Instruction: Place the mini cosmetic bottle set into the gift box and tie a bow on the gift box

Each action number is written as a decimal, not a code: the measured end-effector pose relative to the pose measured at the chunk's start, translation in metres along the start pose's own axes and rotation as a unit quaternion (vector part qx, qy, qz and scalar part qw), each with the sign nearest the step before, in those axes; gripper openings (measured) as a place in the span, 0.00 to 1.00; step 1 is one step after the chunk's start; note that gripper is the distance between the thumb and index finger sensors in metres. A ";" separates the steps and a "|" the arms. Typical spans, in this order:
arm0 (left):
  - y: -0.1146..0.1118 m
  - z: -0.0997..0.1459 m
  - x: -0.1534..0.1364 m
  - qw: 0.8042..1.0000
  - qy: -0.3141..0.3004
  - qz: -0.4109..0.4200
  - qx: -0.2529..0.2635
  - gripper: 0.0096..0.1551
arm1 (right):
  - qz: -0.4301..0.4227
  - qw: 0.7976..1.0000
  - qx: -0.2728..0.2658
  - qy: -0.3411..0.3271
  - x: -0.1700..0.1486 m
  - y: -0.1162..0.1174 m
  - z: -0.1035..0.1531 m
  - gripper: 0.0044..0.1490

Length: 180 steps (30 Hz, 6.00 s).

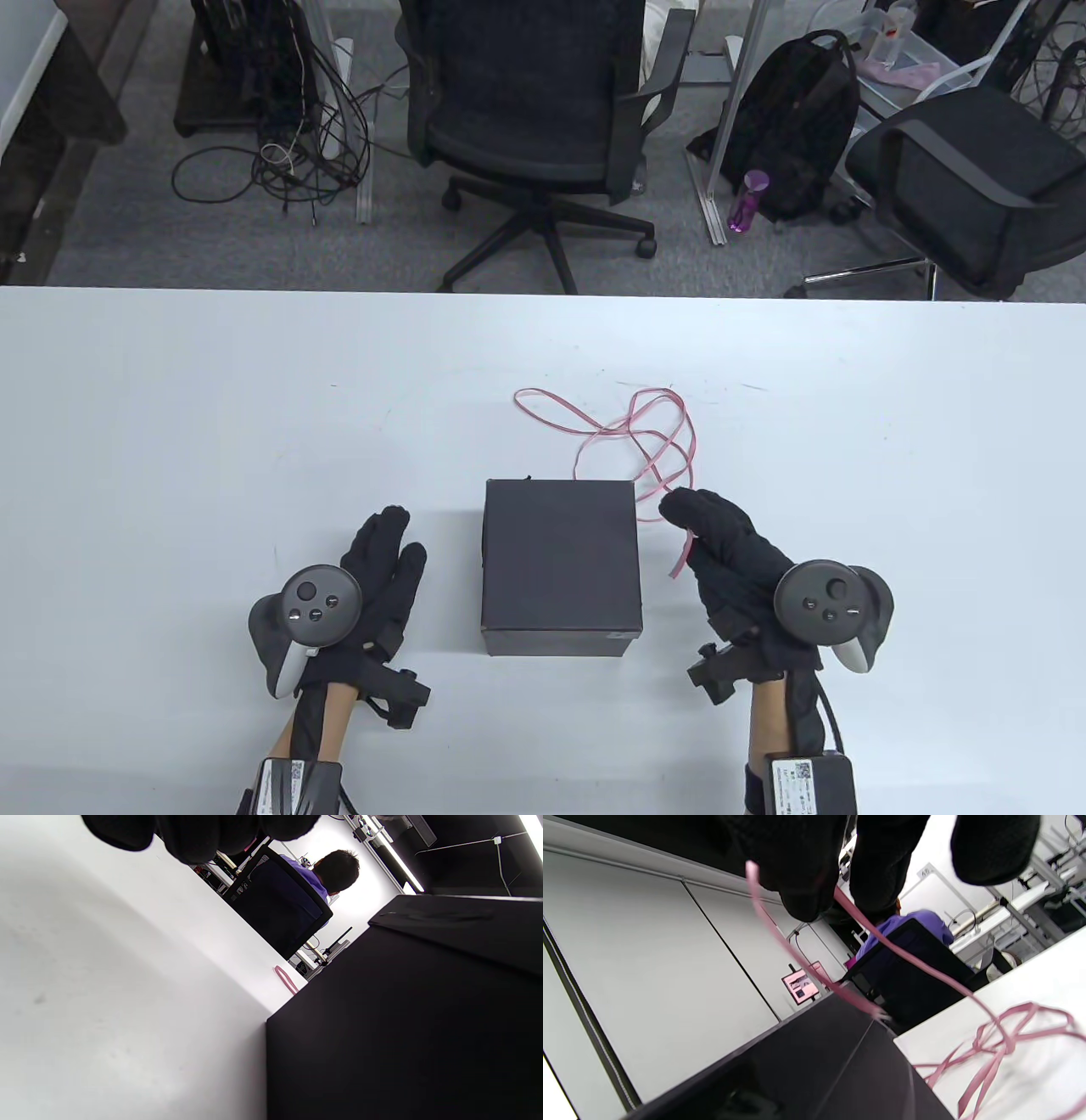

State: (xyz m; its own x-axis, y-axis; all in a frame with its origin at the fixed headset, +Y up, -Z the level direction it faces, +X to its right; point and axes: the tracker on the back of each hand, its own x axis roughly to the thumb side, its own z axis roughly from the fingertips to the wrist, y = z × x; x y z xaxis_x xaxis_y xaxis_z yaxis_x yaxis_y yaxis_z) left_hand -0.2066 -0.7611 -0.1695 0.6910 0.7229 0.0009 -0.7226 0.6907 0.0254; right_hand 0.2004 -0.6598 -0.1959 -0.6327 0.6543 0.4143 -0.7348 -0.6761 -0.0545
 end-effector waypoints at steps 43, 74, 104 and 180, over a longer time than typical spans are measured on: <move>-0.022 0.057 0.130 0.940 -0.293 -0.170 0.027 0.48 | 0.109 0.975 0.189 -0.042 0.084 0.060 0.006 0.27; 0.009 0.027 0.081 0.976 -0.182 -0.082 0.086 0.23 | 0.082 0.980 0.176 -0.046 0.070 0.040 0.000 0.25; 0.004 -0.004 -0.022 0.847 0.152 -0.508 0.034 0.23 | 0.224 0.956 0.162 0.101 -0.007 0.034 -0.006 0.25; 0.040 0.004 0.027 0.992 -0.045 0.076 0.092 0.23 | 0.102 0.989 0.108 -0.009 0.040 0.038 -0.003 0.27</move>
State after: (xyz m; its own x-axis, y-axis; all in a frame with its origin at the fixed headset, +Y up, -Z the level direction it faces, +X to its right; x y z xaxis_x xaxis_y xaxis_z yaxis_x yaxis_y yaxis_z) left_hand -0.2169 -0.7141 -0.1641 0.5789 0.8082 0.1080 -0.8089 0.5526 0.2005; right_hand 0.1465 -0.6585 -0.1837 -0.7565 0.4919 0.4309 -0.5220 -0.8511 0.0552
